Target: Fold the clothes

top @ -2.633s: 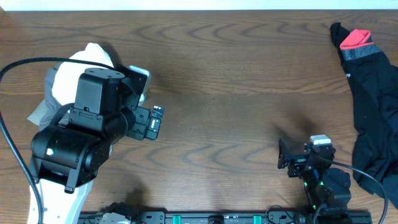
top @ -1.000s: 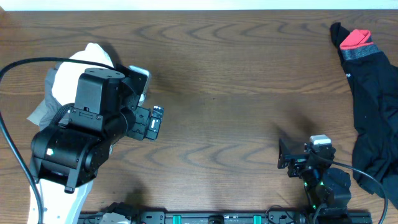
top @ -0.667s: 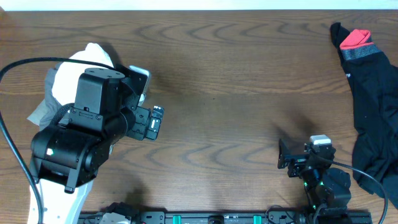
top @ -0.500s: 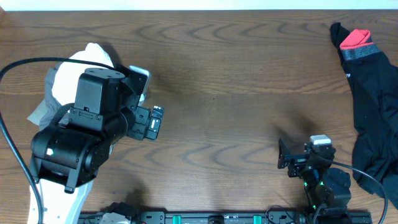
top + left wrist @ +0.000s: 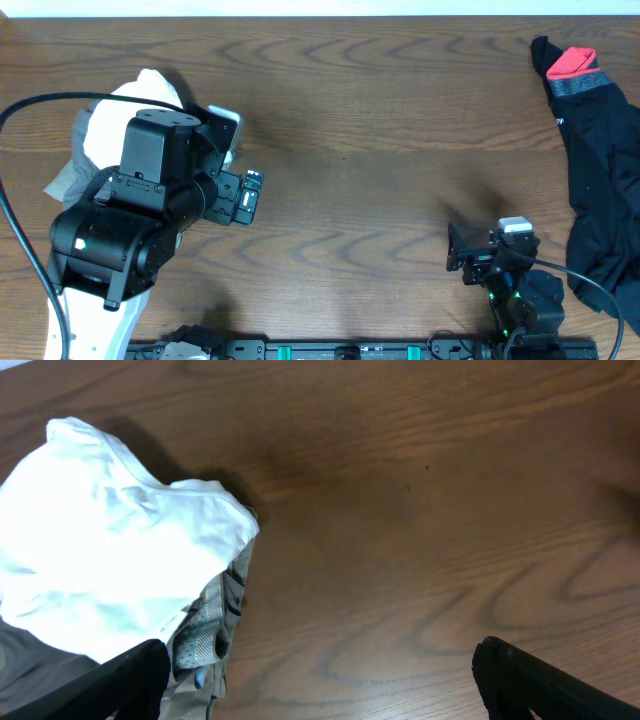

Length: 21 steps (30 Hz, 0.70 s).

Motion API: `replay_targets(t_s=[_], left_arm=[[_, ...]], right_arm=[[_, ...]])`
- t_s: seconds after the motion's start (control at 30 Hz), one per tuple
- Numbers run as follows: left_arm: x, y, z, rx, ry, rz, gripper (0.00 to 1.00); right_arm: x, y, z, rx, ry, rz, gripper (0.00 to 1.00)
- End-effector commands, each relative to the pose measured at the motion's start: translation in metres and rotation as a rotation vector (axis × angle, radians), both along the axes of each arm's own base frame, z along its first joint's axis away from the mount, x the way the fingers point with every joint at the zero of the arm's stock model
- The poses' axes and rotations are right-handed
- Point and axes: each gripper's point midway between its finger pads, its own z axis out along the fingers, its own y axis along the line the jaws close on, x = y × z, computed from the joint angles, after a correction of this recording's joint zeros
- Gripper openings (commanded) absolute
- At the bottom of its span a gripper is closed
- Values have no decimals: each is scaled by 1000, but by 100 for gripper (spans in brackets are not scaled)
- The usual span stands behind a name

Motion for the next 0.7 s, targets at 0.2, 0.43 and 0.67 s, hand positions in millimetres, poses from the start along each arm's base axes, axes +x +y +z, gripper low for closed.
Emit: replay_targets(t_s=[0.2, 0.43, 0.67], left_arm=[[-1, 0, 1, 3, -2, 7, 98], [-19, 13, 21, -15, -93, 21, 98], [-43, 47, 38, -96, -263, 151, 98]], right_arm=[[1, -3, 1, -8, -10, -10, 99], [1, -3, 1, -8, -10, -10, 99], [1, -3, 1, -8, -10, -10, 99]])
